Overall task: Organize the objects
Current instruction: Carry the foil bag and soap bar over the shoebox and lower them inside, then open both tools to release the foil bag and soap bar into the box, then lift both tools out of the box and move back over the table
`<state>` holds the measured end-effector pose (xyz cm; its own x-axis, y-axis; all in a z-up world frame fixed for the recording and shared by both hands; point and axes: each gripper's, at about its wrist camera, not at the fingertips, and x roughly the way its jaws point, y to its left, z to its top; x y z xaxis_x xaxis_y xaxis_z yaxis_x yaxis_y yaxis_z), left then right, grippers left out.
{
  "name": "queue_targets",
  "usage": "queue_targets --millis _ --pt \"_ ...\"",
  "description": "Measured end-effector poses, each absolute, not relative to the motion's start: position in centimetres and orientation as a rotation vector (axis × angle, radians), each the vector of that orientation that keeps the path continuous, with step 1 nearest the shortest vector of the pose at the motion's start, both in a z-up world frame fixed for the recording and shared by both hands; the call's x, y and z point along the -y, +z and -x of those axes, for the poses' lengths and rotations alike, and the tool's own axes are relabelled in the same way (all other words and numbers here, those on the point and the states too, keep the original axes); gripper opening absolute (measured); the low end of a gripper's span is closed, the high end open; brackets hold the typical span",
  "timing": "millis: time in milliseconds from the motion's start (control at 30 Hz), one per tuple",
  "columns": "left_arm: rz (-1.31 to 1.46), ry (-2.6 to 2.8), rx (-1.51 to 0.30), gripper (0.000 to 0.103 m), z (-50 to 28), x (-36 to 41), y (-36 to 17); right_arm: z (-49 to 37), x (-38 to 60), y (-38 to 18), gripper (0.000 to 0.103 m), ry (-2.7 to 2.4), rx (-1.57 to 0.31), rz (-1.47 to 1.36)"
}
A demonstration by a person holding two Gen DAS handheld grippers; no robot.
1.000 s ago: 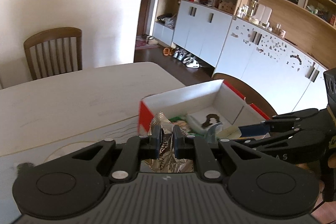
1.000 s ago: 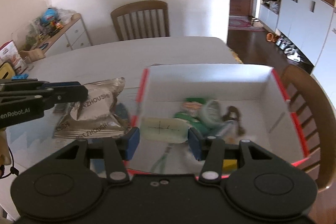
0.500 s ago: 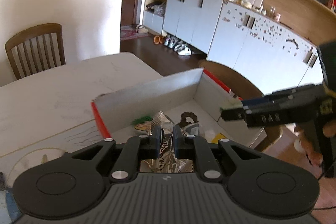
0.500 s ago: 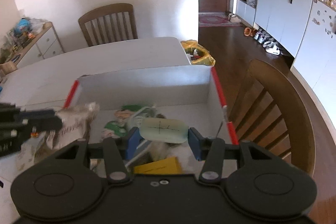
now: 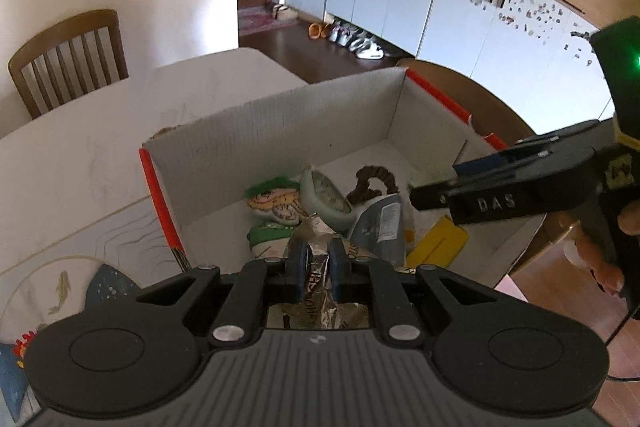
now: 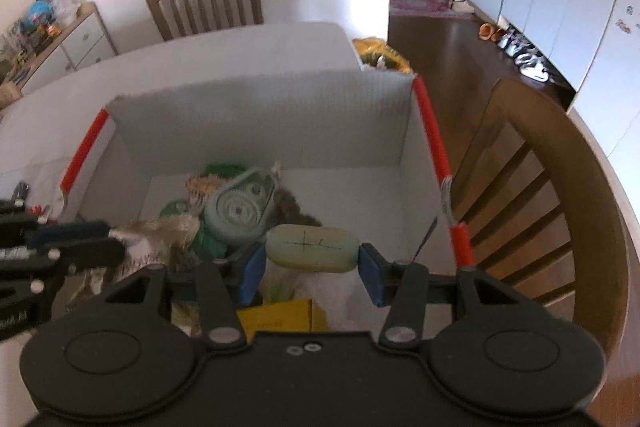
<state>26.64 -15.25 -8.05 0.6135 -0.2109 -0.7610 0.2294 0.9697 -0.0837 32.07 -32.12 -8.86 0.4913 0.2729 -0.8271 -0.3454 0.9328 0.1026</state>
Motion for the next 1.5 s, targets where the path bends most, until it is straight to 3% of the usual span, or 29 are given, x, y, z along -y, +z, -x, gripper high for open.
queue_targets --millis 733,1500 --pt "-0.031 -0.196 -0.91 0.012 -26.5 15.4 -9.0 -30.2 32.7 -7.7 0.063 0.459 -0.953 0.075" --pt "0.02 -0.206 -0.76 0.013 -21.3 12.4 -2.9 -25.1 31.6 -1.5 0.067 0.496 -0.784 -0.023"
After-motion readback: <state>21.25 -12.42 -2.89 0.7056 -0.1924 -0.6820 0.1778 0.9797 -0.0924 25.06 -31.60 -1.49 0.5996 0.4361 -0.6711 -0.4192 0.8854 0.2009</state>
